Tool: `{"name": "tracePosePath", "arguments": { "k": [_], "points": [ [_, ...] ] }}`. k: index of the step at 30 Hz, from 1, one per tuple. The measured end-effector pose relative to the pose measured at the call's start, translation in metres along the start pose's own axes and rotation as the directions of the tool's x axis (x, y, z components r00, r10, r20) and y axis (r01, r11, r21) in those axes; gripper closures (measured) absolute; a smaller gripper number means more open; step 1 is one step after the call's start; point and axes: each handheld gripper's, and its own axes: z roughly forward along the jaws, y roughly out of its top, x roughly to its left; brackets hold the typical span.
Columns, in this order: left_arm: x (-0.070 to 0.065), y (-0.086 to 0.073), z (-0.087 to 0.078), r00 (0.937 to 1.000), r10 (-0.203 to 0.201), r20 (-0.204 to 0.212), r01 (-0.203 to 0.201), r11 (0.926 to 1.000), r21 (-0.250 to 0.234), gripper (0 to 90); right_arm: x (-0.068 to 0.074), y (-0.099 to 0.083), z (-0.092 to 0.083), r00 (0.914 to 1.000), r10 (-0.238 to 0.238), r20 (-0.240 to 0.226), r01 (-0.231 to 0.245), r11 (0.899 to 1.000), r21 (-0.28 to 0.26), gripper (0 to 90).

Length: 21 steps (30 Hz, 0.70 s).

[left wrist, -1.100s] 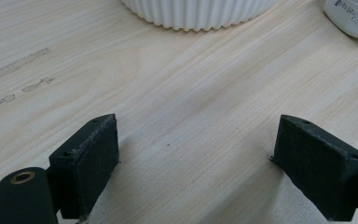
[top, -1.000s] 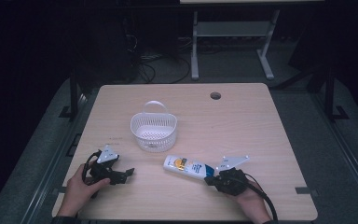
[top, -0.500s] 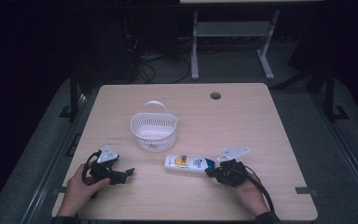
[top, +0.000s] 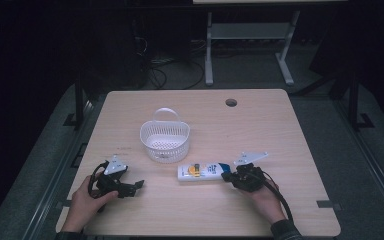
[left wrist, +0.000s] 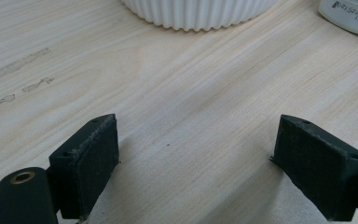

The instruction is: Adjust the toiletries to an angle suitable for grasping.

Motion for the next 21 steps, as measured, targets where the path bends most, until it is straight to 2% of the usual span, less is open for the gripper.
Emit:
{"name": "tracePosePath", "arguments": {
  "k": [13, 16, 21],
  "points": [
    [0.000, 0.000, 0.000, 1.0000, 0.000, 0.000, 0.000, 1.0000, 0.000, 13.1, -0.015, 0.004, 0.006, 0.9984, 0.038, 0.041, -0.038, 0.999, -0.014, 89.5],
    [0.000, 0.000, 0.000, 1.0000, 0.000, 0.000, 0.000, 1.0000, 0.000, 13.1, -0.016, 0.004, 0.006, 0.9983, 0.040, 0.042, -0.040, 0.999, -0.014, 89.5],
    [0.000, 0.000, 0.000, 1.0000, 0.000, 0.000, 0.000, 1.0000, 0.000, 13.1, -0.015, 0.005, 0.001, 0.9981, 0.061, 0.012, -0.061, 0.998, -0.030, 89.5]
  ]
}}
